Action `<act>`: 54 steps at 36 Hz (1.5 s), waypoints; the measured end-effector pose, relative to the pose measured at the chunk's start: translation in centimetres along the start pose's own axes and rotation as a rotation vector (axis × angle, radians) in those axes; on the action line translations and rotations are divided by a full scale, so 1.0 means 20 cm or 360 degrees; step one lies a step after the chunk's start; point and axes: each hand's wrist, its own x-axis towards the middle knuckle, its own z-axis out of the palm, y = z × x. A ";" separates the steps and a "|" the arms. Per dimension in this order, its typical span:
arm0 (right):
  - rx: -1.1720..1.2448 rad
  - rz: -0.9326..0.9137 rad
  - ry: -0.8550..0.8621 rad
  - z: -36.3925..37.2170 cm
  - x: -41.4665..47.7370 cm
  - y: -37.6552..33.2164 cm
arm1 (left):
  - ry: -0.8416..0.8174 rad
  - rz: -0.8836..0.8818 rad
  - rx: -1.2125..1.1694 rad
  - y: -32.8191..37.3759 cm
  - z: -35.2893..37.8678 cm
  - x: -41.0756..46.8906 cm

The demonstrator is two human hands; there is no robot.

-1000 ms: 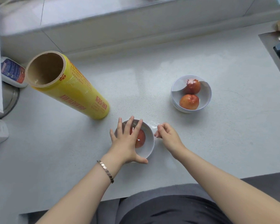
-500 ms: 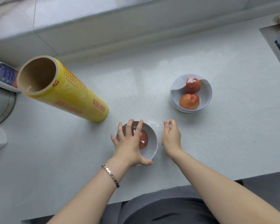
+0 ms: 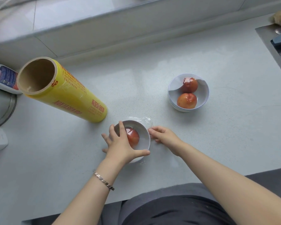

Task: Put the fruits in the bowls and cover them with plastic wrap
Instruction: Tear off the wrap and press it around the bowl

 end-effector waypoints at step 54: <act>-0.0528 -0.0315 0.0801 0.10 0.08 -0.06 | 0.0098 0.0322 0.0514 0.06 0.06 0.01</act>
